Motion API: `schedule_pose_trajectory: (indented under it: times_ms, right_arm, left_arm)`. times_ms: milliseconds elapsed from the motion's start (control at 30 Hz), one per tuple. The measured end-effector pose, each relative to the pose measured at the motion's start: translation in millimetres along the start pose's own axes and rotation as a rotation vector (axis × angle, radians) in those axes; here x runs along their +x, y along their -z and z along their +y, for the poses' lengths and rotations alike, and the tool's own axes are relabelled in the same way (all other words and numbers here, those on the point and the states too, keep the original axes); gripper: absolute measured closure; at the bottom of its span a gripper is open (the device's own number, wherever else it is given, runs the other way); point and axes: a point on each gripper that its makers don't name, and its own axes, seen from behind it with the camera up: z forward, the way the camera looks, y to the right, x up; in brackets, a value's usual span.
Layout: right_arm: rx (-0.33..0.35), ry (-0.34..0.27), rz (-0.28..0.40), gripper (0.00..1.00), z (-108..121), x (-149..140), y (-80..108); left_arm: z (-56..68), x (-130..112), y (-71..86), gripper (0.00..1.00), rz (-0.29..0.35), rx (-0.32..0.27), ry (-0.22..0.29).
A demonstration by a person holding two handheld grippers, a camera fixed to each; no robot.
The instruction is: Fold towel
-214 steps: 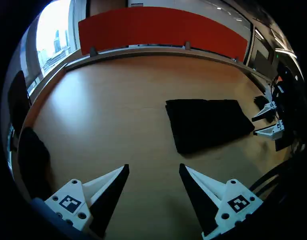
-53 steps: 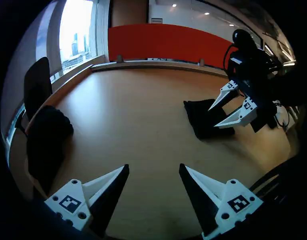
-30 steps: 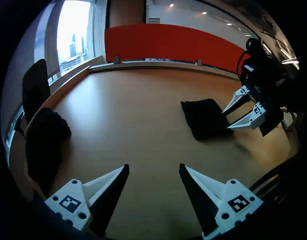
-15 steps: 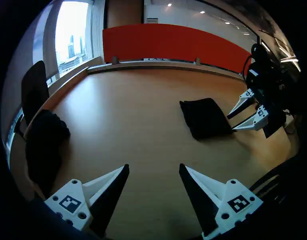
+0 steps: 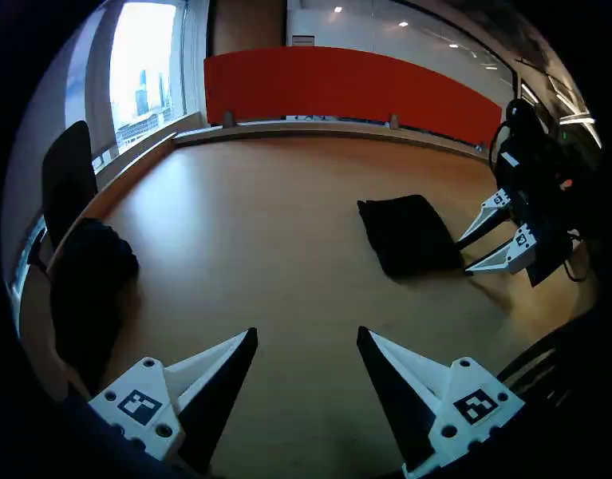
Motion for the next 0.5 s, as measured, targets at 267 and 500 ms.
schedule_pose_trajectory:
  times_ms: [267, 500]
  right_arm:
    - [-0.026, -0.042, -0.003, 0.43, 0.9, -3.3, -1.5]
    - [-0.048, -0.086, 0.006, 0.53, 2.4, -2.4, -2.0]
  left_arm:
    - [0.3, -1.6, -0.7, 0.08, -0.003, 0.0, 0.0]
    - [0.6, -1.1, -1.3, 0.08, -0.003, -0.001, 0.0]
